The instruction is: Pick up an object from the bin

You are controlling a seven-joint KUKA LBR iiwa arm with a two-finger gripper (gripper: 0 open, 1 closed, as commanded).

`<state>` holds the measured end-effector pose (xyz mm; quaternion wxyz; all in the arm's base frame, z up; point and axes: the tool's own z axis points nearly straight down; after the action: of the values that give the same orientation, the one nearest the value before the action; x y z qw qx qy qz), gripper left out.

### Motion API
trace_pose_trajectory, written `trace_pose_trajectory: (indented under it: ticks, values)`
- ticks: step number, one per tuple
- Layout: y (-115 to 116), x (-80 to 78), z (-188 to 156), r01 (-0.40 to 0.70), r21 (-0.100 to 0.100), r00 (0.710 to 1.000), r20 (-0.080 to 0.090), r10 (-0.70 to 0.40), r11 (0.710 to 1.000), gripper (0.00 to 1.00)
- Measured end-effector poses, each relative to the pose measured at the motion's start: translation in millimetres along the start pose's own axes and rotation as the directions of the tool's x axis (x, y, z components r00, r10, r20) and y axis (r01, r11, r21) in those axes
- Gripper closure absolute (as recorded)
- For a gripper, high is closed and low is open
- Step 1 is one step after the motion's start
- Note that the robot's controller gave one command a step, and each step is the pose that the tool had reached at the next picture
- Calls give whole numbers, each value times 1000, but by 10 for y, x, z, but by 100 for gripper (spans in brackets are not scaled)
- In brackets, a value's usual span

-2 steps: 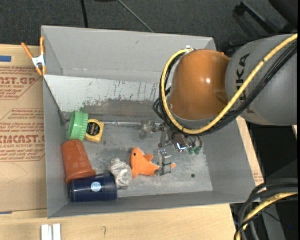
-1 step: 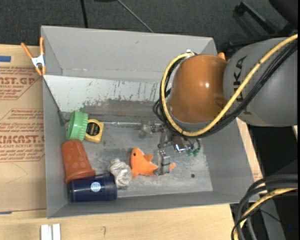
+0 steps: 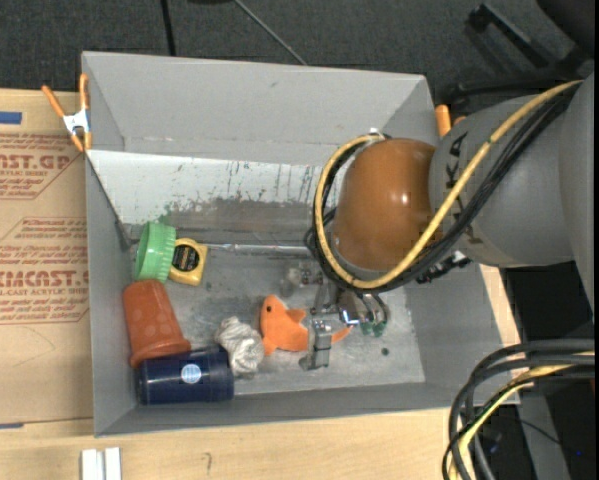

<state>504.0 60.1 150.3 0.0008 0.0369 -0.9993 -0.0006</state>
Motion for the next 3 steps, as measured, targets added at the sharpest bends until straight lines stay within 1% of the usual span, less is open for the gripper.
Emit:
trace_pose_trajectory:
  ticks: [1,2,3]
  values:
    - [-5,0,341,45,1,999,1,-45,999,100]
    - [-5,0,341,45,1,999,1,-45,999,100]
    - [-78,77,159,112,0,994,-4,-112,994,100]
